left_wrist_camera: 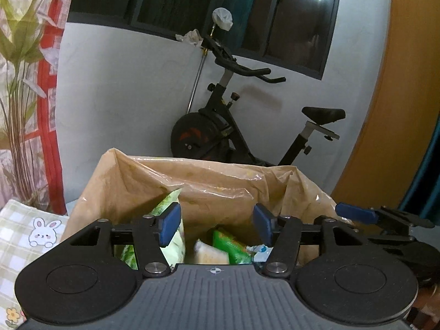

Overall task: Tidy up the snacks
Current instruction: 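Carry both packets over the lined box and open both tools, then move both tools back toward the snacks beside the box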

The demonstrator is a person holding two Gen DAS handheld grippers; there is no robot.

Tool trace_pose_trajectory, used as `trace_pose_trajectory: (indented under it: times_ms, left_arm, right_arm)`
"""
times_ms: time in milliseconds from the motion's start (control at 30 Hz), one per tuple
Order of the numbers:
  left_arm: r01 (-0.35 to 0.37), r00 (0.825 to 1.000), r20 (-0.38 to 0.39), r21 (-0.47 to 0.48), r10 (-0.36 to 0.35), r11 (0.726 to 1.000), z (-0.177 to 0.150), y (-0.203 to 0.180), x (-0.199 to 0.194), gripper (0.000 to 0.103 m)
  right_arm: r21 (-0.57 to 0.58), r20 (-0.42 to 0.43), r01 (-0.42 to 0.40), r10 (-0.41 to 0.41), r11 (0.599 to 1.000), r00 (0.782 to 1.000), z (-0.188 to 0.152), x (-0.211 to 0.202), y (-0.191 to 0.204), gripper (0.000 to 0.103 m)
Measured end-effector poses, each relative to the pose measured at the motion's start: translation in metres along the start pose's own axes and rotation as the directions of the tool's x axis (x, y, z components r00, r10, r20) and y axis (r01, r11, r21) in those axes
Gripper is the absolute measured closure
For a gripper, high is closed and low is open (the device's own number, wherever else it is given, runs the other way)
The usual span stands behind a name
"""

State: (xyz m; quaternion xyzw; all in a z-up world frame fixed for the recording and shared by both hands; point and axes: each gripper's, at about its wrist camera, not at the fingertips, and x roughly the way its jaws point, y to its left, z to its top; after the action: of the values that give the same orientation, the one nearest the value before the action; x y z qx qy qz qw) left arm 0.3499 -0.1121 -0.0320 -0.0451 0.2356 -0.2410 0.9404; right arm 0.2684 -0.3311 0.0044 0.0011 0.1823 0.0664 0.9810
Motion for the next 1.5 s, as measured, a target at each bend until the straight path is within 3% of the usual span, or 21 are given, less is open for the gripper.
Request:
trace_pose_trajectory:
  times_ms: [500, 900, 1167, 1500]
  left_arm:
    - [-0.029, 0.999, 0.037, 0.04, 0.027, 0.999, -0.011, 0.014, -0.08, 0.042]
    - [-0.109, 0.994, 0.029, -0.008, 0.109, 0.994, -0.069, 0.06, -0.142, 0.042]
    - [-0.139, 0.989, -0.071, -0.112, 0.131, 0.984, -0.113, 0.079, -0.129, 0.044]
    - [-0.173, 0.971, -0.186, -0.1, 0.152, 0.98, -0.152, 0.08, -0.106, 0.045]
  right_arm:
    - [0.033, 0.057, -0.028, 0.026, 0.999, 0.998, -0.004, -0.055, 0.014, 0.044]
    - [0.063, 0.086, -0.039, 0.033, 0.997, 0.996, -0.051, -0.097, 0.029, 0.044]
    - [0.034, 0.022, -0.019, 0.018, 0.999, 1.0, -0.091, -0.101, 0.037, 0.044]
    - [0.105, -0.146, 0.0, 0.015, 0.994, 0.989, -0.147, -0.08, 0.033, 0.045]
